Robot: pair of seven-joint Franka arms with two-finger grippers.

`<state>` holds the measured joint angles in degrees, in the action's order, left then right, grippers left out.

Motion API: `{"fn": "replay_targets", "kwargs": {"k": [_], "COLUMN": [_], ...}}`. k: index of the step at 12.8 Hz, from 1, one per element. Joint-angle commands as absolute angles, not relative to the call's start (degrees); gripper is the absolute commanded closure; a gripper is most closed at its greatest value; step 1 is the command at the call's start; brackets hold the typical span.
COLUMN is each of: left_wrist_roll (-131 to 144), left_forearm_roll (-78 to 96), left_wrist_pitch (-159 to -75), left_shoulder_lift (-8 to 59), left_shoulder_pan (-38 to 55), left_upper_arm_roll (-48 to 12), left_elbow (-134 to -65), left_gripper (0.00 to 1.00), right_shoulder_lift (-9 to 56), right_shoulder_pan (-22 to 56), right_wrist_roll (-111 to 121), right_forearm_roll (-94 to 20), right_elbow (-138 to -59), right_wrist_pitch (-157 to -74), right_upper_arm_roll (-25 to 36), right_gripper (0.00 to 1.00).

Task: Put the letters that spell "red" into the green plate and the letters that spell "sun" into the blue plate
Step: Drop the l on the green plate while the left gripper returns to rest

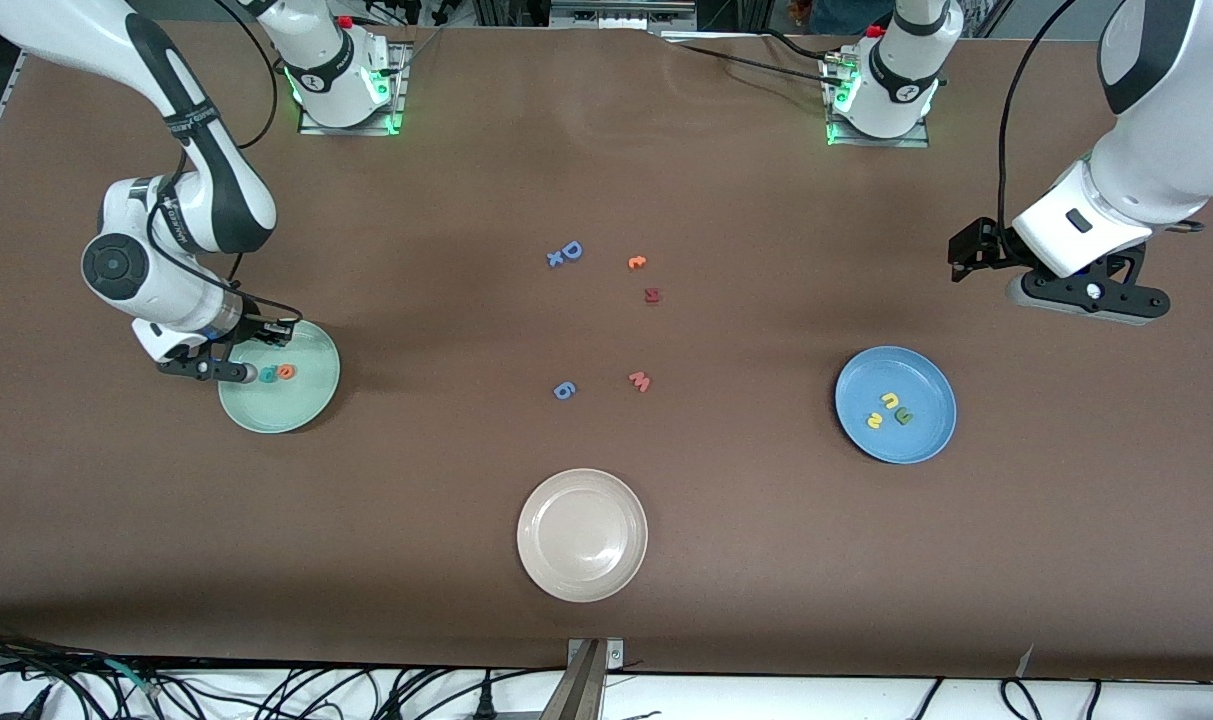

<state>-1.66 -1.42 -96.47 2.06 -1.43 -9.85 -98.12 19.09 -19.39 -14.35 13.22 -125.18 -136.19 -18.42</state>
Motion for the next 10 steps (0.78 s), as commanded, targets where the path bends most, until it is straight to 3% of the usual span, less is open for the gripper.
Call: {"fn": "replay_targets", "kwargs": {"k": [1, 4, 10], "left_wrist_roll": [-3.2, -3.0, -3.2], "left_forearm_roll": [-0.1, -0.4, -0.6], "left_wrist_pitch": [-96.7, -96.7, -96.6], "left_shoulder_lift": [-0.3, -0.4, -1.2], "left_shoulder_pan": [-2.4, -1.7, -0.2], "left_upper_arm_roll": [-10.5, -10.1, -8.4], "left_elbow": [-100.4, -100.4, -100.5], "left_gripper": [0.00, 0.00, 0.00], "right_shoulder_lift": [18.9, 18.9, 19.5], "right_shoulder_pan": [-19.4, -19.3, -13.4], "right_wrist_roll": [-14.2, -14.5, -20.3], "right_forearm_roll": [14.0, 13.4, 13.3], "right_elbow": [-125.4, -125.0, -122.2], "right_wrist_pitch": [-136.4, -136.4, -135.7], "right_upper_arm_roll": [-18.7, -18.7, -17.0], "right_gripper": [0.68, 0.01, 0.00]}}
